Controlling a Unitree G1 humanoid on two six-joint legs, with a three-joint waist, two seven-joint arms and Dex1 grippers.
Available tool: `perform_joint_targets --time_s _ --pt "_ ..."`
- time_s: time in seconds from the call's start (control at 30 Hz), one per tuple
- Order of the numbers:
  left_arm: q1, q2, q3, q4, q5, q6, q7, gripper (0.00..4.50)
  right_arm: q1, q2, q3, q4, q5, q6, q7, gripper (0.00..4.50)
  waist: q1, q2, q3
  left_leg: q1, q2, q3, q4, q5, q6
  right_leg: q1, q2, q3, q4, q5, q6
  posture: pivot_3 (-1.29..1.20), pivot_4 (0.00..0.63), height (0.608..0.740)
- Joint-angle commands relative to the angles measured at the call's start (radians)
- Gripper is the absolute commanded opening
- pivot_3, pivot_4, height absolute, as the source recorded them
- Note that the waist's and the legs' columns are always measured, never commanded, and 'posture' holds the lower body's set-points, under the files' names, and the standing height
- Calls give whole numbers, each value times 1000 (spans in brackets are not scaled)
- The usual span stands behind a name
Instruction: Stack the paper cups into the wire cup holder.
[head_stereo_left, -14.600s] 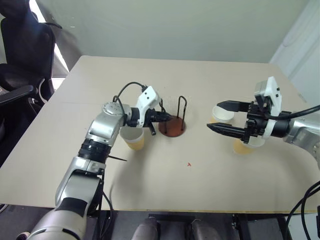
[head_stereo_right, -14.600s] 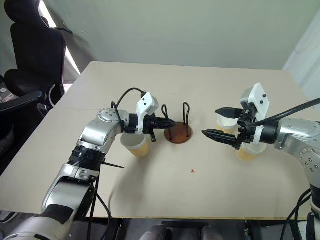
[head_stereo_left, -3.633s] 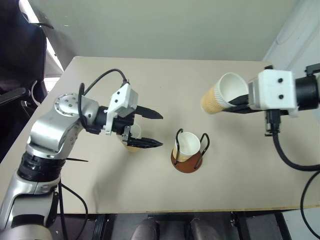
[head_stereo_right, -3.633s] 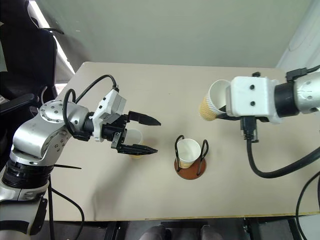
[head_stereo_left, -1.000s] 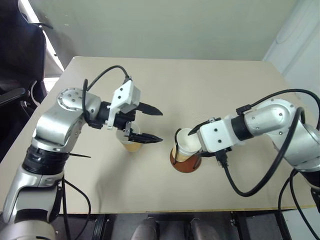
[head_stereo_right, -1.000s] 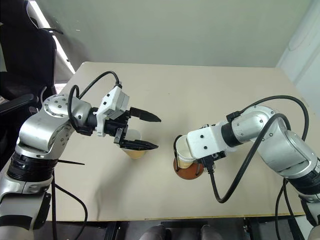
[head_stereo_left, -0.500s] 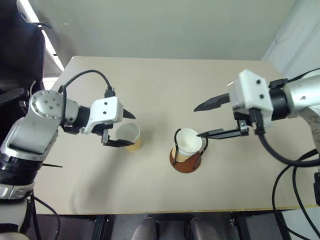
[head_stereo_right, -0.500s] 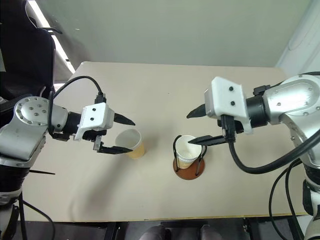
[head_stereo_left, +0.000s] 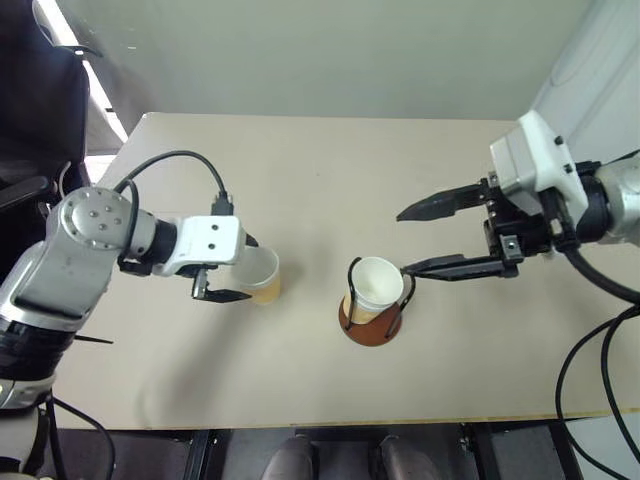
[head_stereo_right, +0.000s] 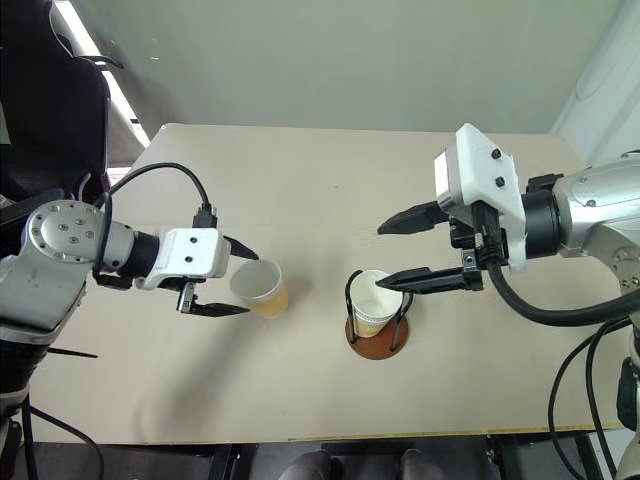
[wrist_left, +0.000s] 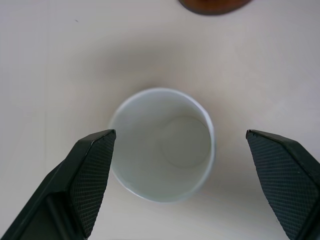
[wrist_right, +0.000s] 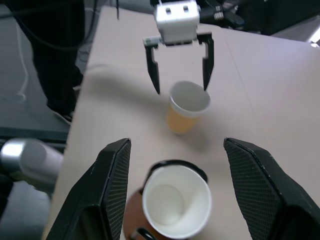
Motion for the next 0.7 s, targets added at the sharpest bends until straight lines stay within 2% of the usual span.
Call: perform_joint_targets --time_s 0.03,0.7 --pt "0 15 3 -2 21 -15 -11 4500 -22 -30 -48 -6 41 4 -27 2982 0 0 0 0 0 0 0 0 0 0 0 0 0 0 0 0 150 740" --pt "-6 -46 -76 132 82 -95 -56 4500 18 -49 -29 -20 69 -45 -126 2982 0 0 0 -1 0 0 0 0 0 -2 0 0 1 0 0 0 150 740"
